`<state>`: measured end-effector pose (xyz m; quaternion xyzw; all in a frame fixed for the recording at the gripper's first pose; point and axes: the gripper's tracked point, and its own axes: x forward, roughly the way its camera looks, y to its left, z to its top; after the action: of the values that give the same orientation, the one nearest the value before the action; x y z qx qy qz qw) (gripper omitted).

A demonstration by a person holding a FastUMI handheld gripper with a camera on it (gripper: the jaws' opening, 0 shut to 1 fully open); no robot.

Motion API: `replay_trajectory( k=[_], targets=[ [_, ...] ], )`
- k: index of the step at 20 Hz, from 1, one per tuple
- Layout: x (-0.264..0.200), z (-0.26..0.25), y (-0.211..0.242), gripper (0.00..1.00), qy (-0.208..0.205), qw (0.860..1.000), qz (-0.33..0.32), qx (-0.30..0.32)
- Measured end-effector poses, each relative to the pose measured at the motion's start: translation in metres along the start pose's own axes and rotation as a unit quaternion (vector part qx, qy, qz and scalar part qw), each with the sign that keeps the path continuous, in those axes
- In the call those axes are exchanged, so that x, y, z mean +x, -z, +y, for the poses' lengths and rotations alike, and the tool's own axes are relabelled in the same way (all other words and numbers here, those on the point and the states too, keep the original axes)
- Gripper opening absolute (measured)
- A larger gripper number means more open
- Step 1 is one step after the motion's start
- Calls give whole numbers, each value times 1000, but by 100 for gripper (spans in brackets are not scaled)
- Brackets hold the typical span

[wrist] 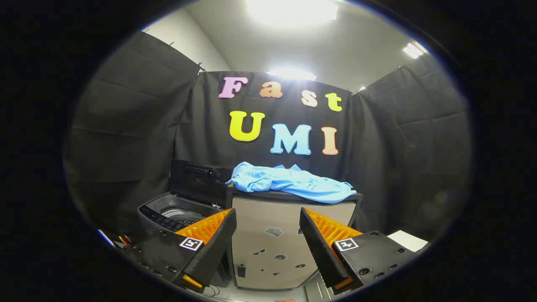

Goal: Put the clothes into the washing machine and then close the washing machine lid.

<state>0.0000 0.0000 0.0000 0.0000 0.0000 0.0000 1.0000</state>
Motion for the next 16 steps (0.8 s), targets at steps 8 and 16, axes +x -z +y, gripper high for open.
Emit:
replay_trajectory(
  k=[8, 16],
  targets=[
    [-3, 1, -5, 98, -1, 1000, -1, 5],
    [-9, -1, -9, 98, 3, 1000, -2, 7]
  ],
)
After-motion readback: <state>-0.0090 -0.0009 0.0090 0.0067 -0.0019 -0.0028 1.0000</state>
